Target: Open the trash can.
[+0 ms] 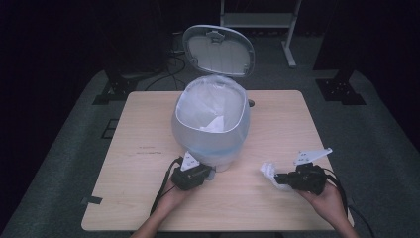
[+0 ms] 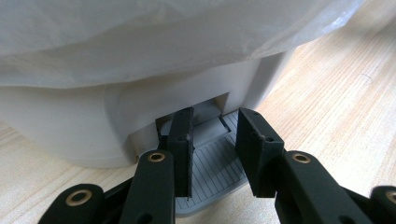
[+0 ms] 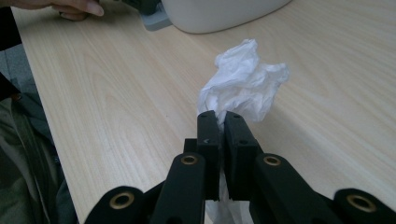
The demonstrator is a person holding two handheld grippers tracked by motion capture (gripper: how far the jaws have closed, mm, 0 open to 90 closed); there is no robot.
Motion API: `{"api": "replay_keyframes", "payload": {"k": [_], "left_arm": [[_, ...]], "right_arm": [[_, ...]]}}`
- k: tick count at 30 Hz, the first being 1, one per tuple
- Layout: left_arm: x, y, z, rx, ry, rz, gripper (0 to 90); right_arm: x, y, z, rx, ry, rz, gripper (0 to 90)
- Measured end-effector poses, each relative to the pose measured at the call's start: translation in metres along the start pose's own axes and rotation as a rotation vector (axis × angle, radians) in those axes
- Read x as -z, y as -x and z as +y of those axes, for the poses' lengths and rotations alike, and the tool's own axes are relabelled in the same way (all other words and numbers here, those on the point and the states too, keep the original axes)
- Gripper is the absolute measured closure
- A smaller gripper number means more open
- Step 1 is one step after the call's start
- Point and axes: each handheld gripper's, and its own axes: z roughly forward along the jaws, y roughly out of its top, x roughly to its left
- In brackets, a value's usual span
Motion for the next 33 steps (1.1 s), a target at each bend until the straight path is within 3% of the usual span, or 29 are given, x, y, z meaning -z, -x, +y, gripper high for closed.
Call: {"api": "replay_keyframes", "payload": {"k": [33], "left_arm": [[0.0,0.0,0.0,-0.003,-0.002,0.001,67.1]], "right_arm": [[0.032,-0.002,0.035,0.017,0.045,-0.021,85.3]]}}
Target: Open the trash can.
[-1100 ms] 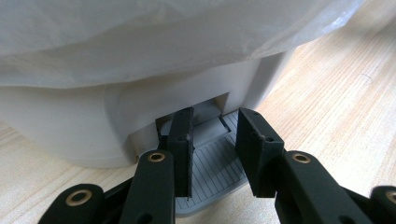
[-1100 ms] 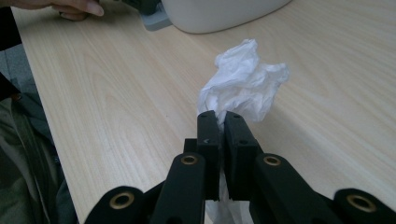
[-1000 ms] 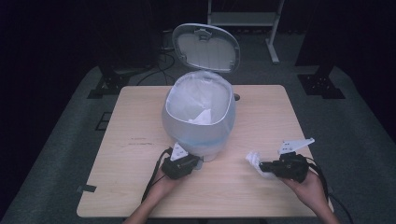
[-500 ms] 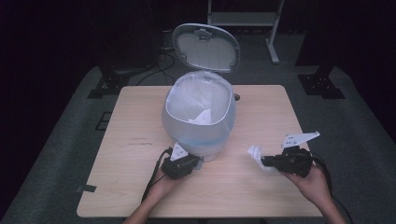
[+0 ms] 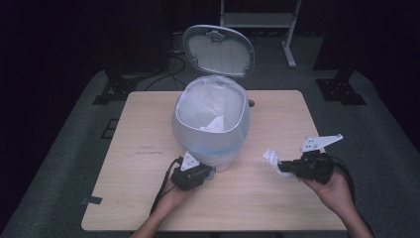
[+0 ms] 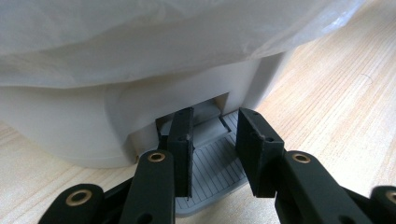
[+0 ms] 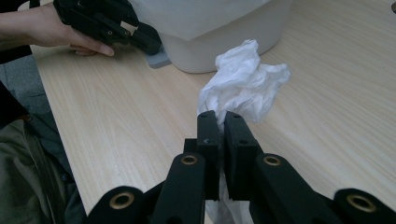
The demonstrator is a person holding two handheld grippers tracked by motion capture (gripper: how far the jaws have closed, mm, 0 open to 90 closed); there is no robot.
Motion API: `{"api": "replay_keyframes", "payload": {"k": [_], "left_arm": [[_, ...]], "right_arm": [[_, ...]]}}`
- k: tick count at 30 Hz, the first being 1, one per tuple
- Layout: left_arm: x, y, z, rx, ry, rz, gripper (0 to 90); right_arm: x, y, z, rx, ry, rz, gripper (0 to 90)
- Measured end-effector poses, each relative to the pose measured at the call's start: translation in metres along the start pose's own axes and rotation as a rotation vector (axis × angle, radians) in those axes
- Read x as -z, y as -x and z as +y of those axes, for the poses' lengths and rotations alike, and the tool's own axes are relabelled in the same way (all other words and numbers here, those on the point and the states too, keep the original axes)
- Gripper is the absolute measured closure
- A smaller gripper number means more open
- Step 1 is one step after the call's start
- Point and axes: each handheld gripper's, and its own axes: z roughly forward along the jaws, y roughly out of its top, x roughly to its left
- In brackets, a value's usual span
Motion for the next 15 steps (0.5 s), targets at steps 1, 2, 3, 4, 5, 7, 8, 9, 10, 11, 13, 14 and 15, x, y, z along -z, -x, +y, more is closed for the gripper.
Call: {"api": "replay_keyframes", "payload": {"k": [1,2,3,4,5,7,8,9,10,11,13,14,15], "left_arm": [[0.0,0.0,0.0,0.001,0.001,0.0,67.1],[0.0,0.0,0.0,0.001,0.001,0.0,67.2],[0.0,0.0,0.0,0.0,0.0,0.0,67.1],[0.0,0.0,0.0,0.001,0.001,0.0,67.1],[0.0,0.0,0.0,0.0,0.0,0.0,67.2],[0.0,0.0,0.0,0.001,0.0,0.0,67.1],[0.0,0.0,0.0,0.001,0.001,-0.001,67.2],[0.0,0.0,0.0,0.001,0.001,-0.001,67.1],[0.0,0.0,0.0,0.001,0.001,-0.001,67.2],[0.0,0.0,0.0,0.001,0.0,-0.001,67.1],[0.0,0.0,0.0,0.0,0.0,-0.001,67.2],[0.0,0.0,0.0,0.001,0.0,-0.001,67.2],[0.0,0.0,0.0,0.001,0.0,-0.001,67.1]], "right_arm": [[0.0,0.0,0.001,0.001,0.001,0.001,85.3],[0.001,0.0,0.002,0.0,0.003,0.003,85.3],[0.002,0.0,0.003,-0.001,0.005,0.004,85.3],[0.002,0.0,0.004,-0.001,0.006,0.005,85.3],[0.003,-0.001,0.006,-0.001,0.008,0.006,85.3],[0.004,-0.001,0.008,0.001,0.01,0.008,85.3],[0.004,-0.001,0.009,-0.001,0.011,0.01,85.3],[0.005,-0.001,0.01,0.002,0.01,0.009,85.3],[0.006,-0.001,0.012,0.004,0.011,0.01,85.3],[0.006,-0.001,0.013,0.004,0.014,0.01,85.3],[0.008,-0.002,0.015,0.004,0.018,0.009,85.3],[0.009,-0.001,0.016,0.006,0.021,0.01,85.3],[0.009,-0.002,0.018,0.005,0.023,0.012,85.3]]}}
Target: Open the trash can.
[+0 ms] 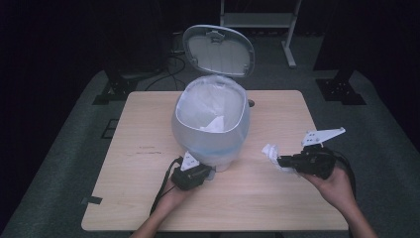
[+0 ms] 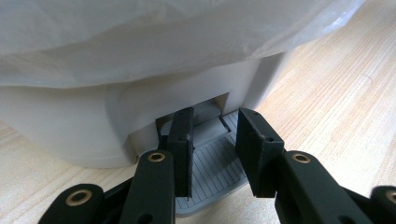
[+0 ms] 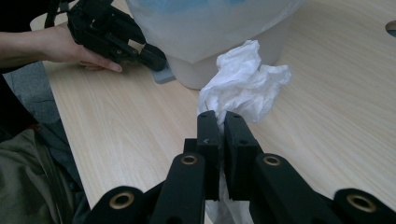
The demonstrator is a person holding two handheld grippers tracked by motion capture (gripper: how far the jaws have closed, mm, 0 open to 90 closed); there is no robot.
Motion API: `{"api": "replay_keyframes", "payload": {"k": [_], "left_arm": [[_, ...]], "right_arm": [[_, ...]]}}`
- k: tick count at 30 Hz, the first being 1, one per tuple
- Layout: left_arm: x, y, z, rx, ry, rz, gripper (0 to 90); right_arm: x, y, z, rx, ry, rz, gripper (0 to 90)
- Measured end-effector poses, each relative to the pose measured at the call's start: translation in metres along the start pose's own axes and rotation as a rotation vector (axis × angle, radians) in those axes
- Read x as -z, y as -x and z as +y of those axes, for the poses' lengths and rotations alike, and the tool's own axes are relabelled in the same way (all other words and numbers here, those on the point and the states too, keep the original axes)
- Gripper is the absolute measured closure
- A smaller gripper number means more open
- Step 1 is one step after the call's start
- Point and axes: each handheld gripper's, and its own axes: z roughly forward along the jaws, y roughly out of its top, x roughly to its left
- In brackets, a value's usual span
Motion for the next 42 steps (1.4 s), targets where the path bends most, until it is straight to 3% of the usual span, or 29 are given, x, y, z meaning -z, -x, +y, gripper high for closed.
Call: {"api": "replay_keyframes", "payload": {"k": [42], "left_arm": [[-0.001,0.0,0.0,0.008,0.007,-0.002,67.2]], "right_arm": [[0.027,-0.009,0.05,0.044,0.039,0.028,85.3]]}}
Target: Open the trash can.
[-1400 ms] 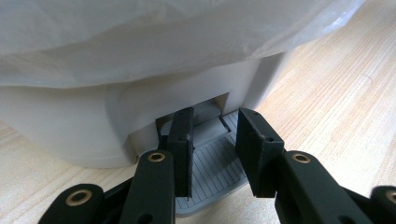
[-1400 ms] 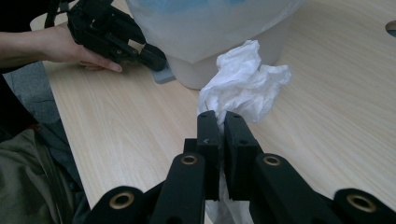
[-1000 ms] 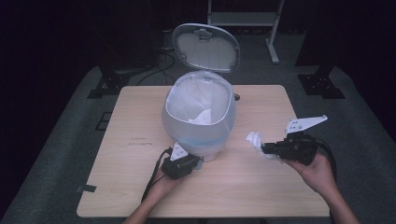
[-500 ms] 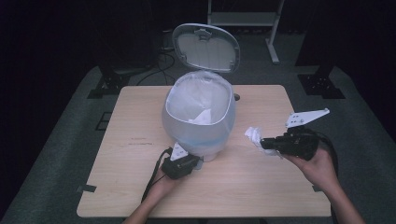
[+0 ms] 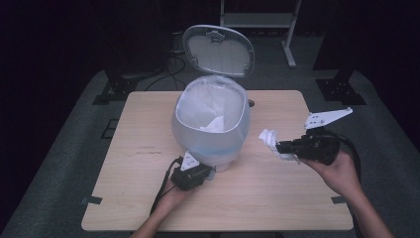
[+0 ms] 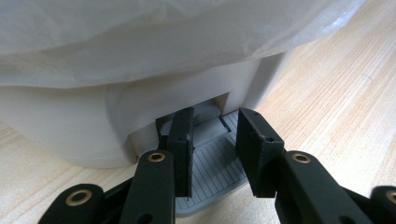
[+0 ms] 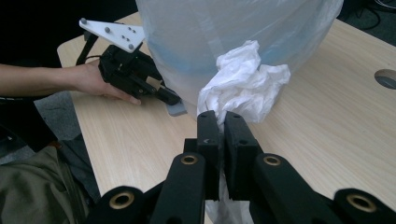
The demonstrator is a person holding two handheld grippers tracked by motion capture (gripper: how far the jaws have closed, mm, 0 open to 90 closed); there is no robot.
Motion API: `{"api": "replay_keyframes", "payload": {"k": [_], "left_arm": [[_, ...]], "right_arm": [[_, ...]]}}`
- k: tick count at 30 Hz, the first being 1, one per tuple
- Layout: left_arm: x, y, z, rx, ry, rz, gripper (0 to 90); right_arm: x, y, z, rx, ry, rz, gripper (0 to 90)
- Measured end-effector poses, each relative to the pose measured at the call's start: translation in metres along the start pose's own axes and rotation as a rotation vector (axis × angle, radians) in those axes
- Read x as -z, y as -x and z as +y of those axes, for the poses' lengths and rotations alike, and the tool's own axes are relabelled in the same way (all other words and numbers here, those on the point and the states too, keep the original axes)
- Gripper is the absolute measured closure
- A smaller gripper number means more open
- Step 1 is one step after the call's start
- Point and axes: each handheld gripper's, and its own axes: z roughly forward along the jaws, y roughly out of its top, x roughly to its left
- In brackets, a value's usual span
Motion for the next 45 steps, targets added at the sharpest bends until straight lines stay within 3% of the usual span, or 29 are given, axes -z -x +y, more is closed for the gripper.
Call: {"api": "replay_keyframes", "payload": {"k": [29,45], "left_arm": [[0.0,-0.001,0.0,0.002,-0.007,-0.004,67.1],[0.001,-0.001,0.0,0.004,-0.01,-0.007,67.1]], "right_arm": [[0.015,-0.004,0.034,0.022,0.021,0.003,85.3],[0.016,0.0,0.056,0.03,0.024,0.004,85.3]]}}
